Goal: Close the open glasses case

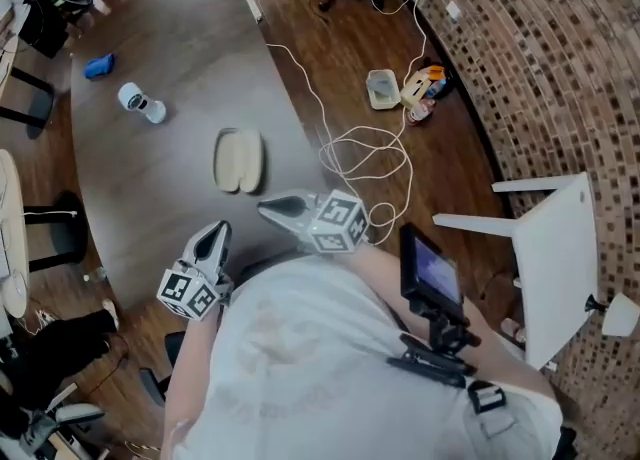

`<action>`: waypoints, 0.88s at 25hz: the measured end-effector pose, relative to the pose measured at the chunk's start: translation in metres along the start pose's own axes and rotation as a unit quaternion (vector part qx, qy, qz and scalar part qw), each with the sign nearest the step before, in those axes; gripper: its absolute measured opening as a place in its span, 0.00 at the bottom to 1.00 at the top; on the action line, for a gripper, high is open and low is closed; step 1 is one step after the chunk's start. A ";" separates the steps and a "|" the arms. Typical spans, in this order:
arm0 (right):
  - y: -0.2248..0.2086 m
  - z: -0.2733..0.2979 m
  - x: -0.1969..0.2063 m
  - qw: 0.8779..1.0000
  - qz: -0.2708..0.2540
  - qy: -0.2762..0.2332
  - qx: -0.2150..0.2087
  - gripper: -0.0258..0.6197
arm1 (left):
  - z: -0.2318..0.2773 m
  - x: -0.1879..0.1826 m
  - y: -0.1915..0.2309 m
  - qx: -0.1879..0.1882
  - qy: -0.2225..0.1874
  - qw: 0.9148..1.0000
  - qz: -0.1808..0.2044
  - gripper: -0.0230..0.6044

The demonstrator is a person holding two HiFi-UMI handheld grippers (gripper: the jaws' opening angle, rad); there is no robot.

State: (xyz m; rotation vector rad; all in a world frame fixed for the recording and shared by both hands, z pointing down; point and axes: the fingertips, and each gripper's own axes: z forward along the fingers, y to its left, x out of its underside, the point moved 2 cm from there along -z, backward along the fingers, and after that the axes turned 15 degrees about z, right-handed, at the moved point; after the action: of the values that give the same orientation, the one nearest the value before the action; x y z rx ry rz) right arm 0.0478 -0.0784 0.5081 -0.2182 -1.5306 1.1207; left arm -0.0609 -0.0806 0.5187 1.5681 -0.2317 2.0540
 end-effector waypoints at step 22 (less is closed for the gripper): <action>-0.069 0.008 0.022 0.989 0.113 -0.015 0.094 0.05 | 0.026 0.005 0.022 0.040 0.038 0.998 0.006 0.05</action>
State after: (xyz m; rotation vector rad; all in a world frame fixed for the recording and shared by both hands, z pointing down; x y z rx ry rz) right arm 0.0641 -0.1037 0.5750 -0.2509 -1.4405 1.4454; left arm -0.0509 -0.1091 0.5354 1.5354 -0.1334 2.1504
